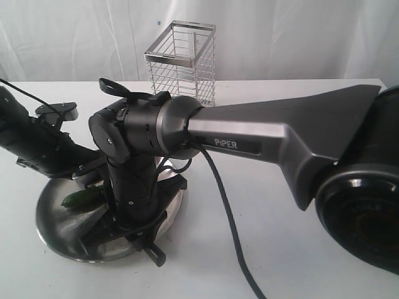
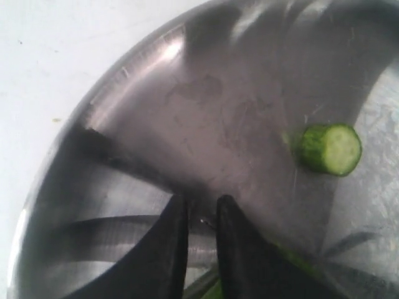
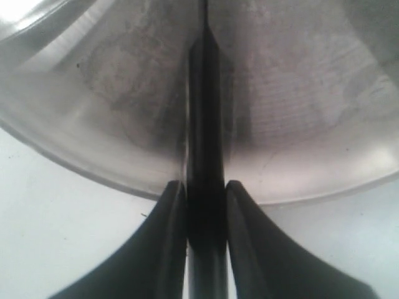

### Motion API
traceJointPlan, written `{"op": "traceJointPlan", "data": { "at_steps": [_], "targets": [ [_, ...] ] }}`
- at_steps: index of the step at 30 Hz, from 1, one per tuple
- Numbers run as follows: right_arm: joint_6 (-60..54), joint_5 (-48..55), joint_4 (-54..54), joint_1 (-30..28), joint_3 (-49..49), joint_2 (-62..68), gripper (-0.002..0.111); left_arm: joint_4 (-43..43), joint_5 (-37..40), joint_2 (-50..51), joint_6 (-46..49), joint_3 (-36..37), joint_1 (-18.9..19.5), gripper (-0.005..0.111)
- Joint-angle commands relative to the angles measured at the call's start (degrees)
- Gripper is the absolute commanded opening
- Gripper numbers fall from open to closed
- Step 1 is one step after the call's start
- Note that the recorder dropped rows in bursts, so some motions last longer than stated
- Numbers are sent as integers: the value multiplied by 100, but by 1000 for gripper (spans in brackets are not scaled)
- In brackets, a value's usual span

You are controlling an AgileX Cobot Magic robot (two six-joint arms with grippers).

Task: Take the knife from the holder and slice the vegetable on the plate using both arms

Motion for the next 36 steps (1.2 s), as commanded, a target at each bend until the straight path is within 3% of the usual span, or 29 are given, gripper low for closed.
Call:
{"op": "traceJointPlan", "data": {
  "at_steps": [1, 4, 15, 36],
  "targets": [
    [-112, 12, -10, -3, 12, -83, 0, -130, 165, 24, 176, -13, -81, 12],
    [-114, -26, -10, -3, 12, -83, 0, -150, 152, 55, 356, -13, -119, 4],
    [-114, 19, 3, -3, 12, -83, 0, -87, 264, 413, 384, -13, -184, 13],
    [-177, 615, -340, -3, 12, -213, 0, 493, 1026, -808, 178, -439, 52, 13]
  ]
}}
